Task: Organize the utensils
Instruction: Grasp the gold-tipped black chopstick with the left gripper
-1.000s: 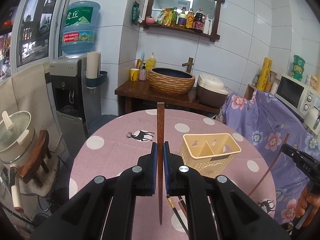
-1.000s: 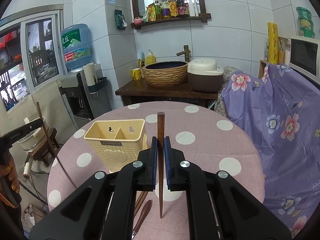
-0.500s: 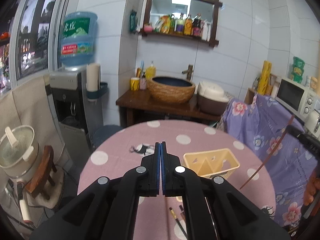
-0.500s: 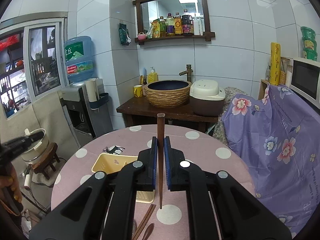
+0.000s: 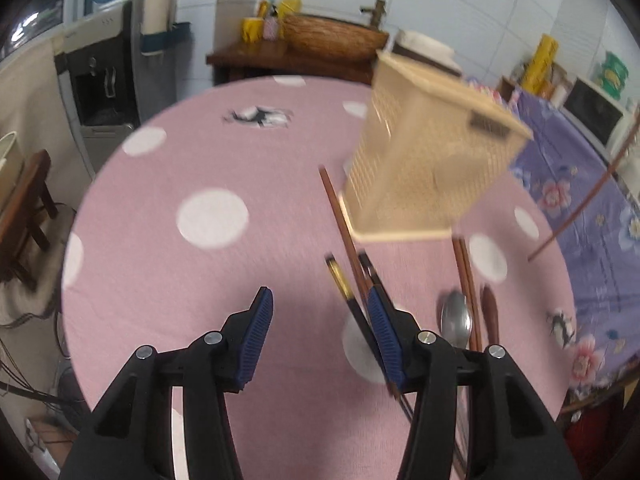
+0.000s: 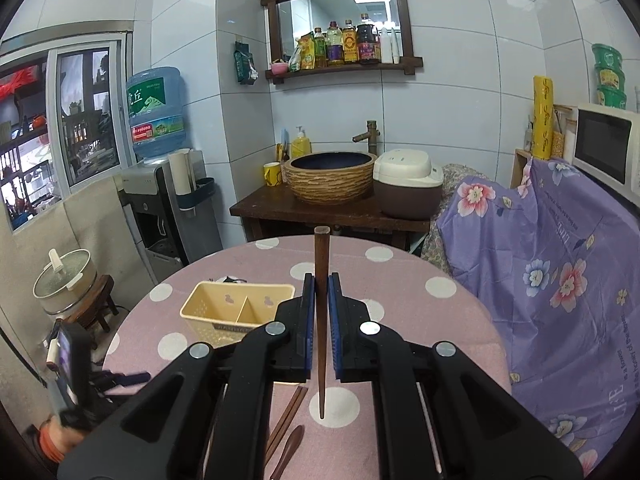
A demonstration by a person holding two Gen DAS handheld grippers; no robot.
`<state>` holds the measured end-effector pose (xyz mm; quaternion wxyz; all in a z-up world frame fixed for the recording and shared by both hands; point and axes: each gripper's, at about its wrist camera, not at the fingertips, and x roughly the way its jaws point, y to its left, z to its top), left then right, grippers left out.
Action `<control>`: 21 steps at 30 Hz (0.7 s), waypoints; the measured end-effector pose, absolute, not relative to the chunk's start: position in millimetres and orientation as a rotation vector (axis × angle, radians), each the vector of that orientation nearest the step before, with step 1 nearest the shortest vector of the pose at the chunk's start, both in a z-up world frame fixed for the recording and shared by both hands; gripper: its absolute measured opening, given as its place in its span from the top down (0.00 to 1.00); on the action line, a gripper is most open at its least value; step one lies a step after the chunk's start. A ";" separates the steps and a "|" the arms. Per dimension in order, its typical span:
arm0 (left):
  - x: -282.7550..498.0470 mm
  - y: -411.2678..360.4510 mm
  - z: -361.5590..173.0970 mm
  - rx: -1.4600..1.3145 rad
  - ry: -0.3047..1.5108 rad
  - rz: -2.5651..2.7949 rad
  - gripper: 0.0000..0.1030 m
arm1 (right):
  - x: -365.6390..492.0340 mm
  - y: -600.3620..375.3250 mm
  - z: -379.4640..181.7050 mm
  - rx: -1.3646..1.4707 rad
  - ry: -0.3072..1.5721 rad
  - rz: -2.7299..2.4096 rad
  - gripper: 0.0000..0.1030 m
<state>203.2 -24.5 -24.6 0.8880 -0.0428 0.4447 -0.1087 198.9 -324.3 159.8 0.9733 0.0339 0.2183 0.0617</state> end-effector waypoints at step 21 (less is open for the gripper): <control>254.6 -47.0 -60.9 -0.159 1.030 -0.104 0.73 | 180.4 -320.6 126.3 0.076 0.458 0.142 0.93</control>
